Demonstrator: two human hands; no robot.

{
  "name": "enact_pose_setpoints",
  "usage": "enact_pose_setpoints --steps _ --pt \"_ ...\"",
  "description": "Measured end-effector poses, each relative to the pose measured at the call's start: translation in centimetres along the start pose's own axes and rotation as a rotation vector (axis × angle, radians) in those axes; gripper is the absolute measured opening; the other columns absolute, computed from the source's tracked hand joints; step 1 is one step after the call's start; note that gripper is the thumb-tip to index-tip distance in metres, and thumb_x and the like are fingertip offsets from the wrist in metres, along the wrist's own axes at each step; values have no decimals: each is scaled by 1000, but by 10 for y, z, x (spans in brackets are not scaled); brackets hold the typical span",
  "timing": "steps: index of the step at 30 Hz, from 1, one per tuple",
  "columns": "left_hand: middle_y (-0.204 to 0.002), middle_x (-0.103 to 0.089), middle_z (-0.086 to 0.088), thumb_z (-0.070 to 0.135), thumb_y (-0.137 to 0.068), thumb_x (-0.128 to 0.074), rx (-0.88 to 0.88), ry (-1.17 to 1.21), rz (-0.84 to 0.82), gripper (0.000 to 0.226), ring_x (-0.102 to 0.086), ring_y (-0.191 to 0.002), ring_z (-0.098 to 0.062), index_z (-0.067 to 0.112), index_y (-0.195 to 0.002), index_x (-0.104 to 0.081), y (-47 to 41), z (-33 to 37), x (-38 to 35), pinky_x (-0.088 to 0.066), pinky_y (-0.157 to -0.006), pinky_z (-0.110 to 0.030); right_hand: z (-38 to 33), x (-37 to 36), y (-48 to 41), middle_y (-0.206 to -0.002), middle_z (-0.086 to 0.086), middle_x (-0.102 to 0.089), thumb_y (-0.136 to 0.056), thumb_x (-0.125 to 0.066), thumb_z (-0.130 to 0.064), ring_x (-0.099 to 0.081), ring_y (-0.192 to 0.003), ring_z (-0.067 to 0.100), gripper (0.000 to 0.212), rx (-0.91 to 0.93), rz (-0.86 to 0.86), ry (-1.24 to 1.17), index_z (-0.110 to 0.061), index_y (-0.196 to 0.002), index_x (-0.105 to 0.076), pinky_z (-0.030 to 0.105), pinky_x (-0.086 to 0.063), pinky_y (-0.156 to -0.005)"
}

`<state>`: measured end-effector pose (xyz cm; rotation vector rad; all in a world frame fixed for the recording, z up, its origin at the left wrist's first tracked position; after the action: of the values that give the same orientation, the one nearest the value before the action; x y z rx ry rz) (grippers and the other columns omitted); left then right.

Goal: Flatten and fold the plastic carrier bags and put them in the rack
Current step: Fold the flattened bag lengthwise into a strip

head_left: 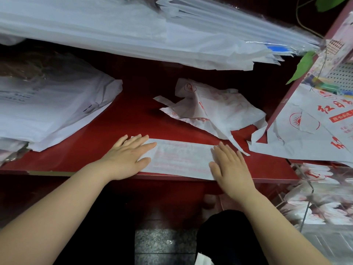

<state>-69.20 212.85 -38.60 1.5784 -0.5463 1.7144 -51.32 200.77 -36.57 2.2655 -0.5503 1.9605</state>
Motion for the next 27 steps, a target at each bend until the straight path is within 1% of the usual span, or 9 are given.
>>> enact_pose_setpoints --steps 4,6,8,12,14,16,18,22,27 --pt "-153 19 8 69 -84 -12 38 -15 -37 72 19 -139 -7 35 -145 6 6 -10 -4 14 -110 -27 -33 9 16 -105 1 -69 -95 -23 -48 -63 -104 25 56 213 112 66 -16 -98 -68 39 -27 -102" --pt "-146 26 13 93 -43 2 38 9 -46 116 21 -137 -5 36 -144 9 17 -19 -2 12 -110 -27 -47 2 15 -111 -4 -67 -95 -6 -53 -59 -112 21 71 246 21 109 -20 -99 -68 39 -31 -106" --pt "-135 31 19 98 -17 13 9 5 -75 137 24 -130 2 39 -141 15 31 -27 -4 13 -108 -24 -53 2 5 -133 -9 -52 -86 2 -56 -35 -134 16 76 244 -40 53 -25 -118 -59 34 -8 -113" --pt "-137 25 22 92 -30 -20 5 38 11 113 20 -127 8 48 -128 15 62 -50 -5 9 -103 -18 -64 -7 -28 -150 -13 -27 -100 -17 -39 -4 -142 16 43 239 -200 63 -32 -134 -42 35 4 -112" --pt "-149 -13 11 69 -53 -41 -17 -37 171 99 -10 -131 -1 39 -142 -10 74 -58 2 -11 -103 -31 -76 -10 -43 -152 -10 -21 -100 -21 -35 -6 -141 20 40 248 -234 109 -34 -137 -37 38 -2 -111" --pt "-126 -56 -1 35 -56 -59 -91 -70 356 75 -38 -108 -16 28 -129 -42 84 -58 7 -33 -84 -36 -87 -18 -57 -153 -7 -15 -100 -22 -35 -5 -141 23 40 255 -271 150 -35 -138 -33 40 -4 -111" --pt "-110 -54 4 14 -58 -52 -132 -48 558 57 -42 -92 -18 26 -114 -48 95 -56 12 -36 -72 -32 -94 -23 -70 -155 -3 -10 -100 -22 -35 -2 -141 25 41 272 -255 198 -37 -139 -32 41 -2 -112" --pt "-92 -43 8 12 -60 -30 -154 61 778 48 -40 -77 -14 22 -101 -54 104 -47 18 -39 -59 -24 -113 -12 -68 -152 4 -23 -86 -13 -43 -10 -141 28 59 362 -10 90 -28 -132 -48 41 -4 -111" --pt "-80 -49 4 0 -44 -78 -43 113 821 39 -39 -70 -15 7 -82 -74 93 -26 13 -42 -51 -27 -129 -4 14 -130 5 -53 -68 -47 -30 -36 -128 19 53 630 155 -287 -19 -121 -47 33 -18 -111"
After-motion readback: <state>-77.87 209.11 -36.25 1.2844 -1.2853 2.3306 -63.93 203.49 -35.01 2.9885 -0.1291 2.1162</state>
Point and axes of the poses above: each hand's wrist, its own y-axis away from the middle knuckle, its own x-axis out of the back of the hand, z = x × y, the point moved 9 cm from there along -y, towards the middle knuckle
